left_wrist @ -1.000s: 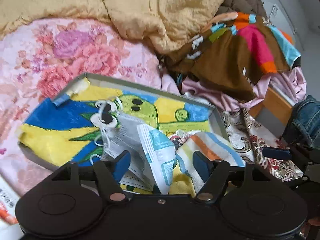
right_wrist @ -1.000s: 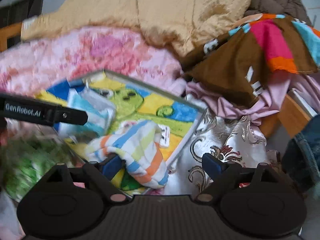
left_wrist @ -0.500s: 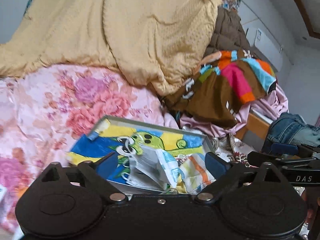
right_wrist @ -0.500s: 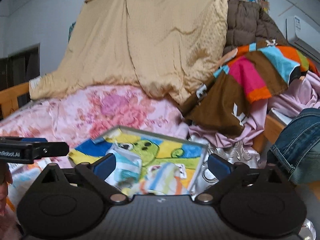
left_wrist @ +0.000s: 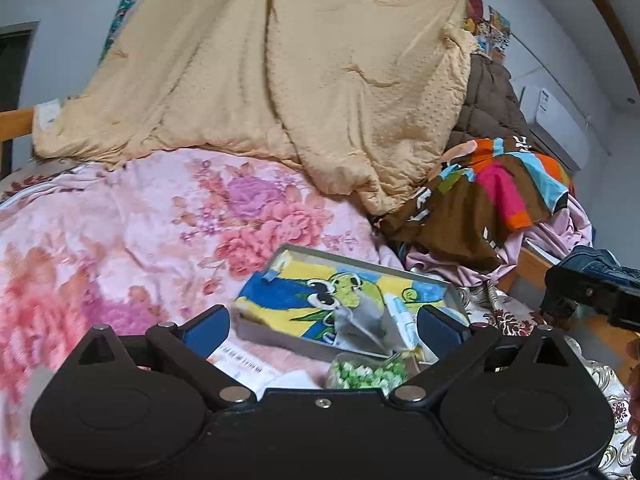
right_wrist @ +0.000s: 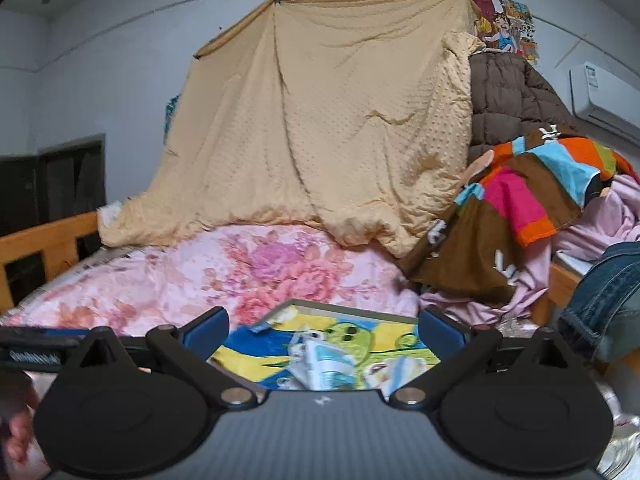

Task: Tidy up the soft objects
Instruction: 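Move both open tools from the tray back over the pile, then lower both tools toward the black-and-white striped sock and grey cloth, then grasp the striped sock with the left tool while the right tool grasps the grey cloth, then carry the sock into the frog tray with the left tool while the right tool drops the grey cloth there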

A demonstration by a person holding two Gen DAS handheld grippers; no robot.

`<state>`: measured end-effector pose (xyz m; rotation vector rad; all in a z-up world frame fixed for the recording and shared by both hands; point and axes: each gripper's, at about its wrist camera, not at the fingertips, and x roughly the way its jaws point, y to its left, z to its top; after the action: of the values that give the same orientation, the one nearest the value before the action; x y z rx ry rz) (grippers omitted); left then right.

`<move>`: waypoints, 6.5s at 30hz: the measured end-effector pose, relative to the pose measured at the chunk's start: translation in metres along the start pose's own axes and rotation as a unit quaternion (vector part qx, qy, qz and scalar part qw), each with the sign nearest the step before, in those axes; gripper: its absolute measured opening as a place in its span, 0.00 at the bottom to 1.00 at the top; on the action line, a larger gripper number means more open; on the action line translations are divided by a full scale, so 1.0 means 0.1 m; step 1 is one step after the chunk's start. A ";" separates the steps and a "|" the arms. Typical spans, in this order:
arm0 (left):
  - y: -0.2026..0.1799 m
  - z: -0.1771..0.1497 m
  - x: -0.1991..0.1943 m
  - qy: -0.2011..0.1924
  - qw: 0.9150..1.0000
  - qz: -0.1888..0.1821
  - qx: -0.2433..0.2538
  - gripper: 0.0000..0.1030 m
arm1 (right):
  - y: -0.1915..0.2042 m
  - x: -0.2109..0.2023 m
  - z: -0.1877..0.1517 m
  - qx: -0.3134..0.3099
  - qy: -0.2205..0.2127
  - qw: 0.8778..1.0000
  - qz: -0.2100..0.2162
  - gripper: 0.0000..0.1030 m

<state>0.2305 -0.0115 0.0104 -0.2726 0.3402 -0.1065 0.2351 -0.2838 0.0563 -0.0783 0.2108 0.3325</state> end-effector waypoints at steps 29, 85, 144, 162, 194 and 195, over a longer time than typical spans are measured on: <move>0.14 -0.66 -1.12 0.076 0.994 0.075 -0.003 0.99 | 0.69 -0.59 -0.71 -0.021 0.052 0.993 0.108 1.00; -0.11 -0.94 0.52 0.375 0.927 0.020 0.009 0.98 | 0.38 0.43 -1.59 -0.138 0.198 0.960 0.140 0.74; -0.06 -0.97 0.46 0.385 0.920 0.075 0.018 0.12 | 0.27 0.58 -1.58 -0.028 0.217 0.953 0.208 0.41; 0.09 -1.00 0.40 0.391 0.919 0.040 0.000 0.16 | 0.58 0.67 -1.65 -0.037 0.230 0.940 0.248 0.21; -0.33 -0.70 -0.15 0.310 0.938 0.103 0.116 0.02 | 0.52 0.07 -1.28 -0.158 0.096 0.972 0.145 0.04; -0.35 -0.66 -0.19 0.301 0.941 0.104 0.112 0.02 | 0.51 0.05 -1.25 -0.158 0.090 0.973 0.143 0.04</move>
<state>0.1877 -0.0586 -0.0334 0.0312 0.9579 -0.0165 0.1987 -0.2483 -0.0687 -0.3959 0.3498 0.6469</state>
